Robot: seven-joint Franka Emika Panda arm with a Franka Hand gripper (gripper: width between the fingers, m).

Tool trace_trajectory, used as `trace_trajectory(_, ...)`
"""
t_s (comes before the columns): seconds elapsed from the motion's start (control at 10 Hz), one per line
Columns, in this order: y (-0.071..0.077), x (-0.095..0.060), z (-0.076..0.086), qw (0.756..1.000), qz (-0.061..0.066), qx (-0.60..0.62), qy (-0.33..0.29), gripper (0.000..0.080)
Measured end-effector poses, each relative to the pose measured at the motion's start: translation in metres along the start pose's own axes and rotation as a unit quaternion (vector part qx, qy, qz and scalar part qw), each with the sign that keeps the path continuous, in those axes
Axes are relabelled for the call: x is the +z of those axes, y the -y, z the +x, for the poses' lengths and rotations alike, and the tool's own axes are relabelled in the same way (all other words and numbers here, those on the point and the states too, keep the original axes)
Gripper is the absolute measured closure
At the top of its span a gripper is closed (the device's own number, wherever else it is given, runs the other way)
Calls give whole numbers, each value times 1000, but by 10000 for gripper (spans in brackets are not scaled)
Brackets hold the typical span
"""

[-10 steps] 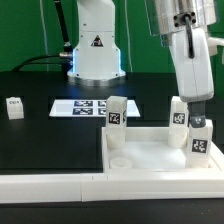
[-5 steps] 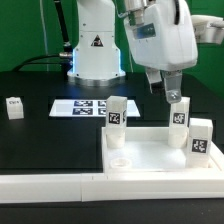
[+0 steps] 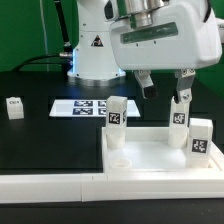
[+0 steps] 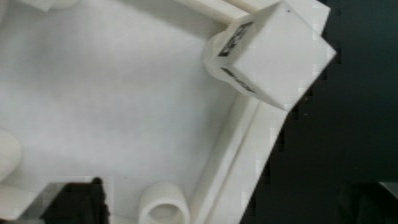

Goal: Assemble square table

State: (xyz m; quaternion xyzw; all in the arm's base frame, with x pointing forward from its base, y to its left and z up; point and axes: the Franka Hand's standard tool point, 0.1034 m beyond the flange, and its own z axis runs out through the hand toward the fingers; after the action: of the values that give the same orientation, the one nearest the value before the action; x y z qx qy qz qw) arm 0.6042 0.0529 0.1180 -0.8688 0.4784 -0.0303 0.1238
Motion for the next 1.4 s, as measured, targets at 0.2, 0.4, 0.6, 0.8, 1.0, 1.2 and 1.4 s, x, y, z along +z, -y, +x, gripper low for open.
trace_trajectory(0.2,-62,-9,14,989,-15,-144,-6,150)
trace_trajectory(0.4,-89,-22,31,971,-19,-236,-9,150)
trace_trajectory(0.6,-95,-27,40,947,-20,-320,-20,150)
trace_trajectory(0.8,-96,-27,42,919,-24,-393,-18,150)
trace_trajectory(1.0,-100,-27,44,897,-26,-441,-17,150)
trace_trajectory(1.2,-161,-23,68,833,-50,-551,-7,150)
trace_trajectory(1.4,-219,-30,97,811,-70,-580,-13,150)
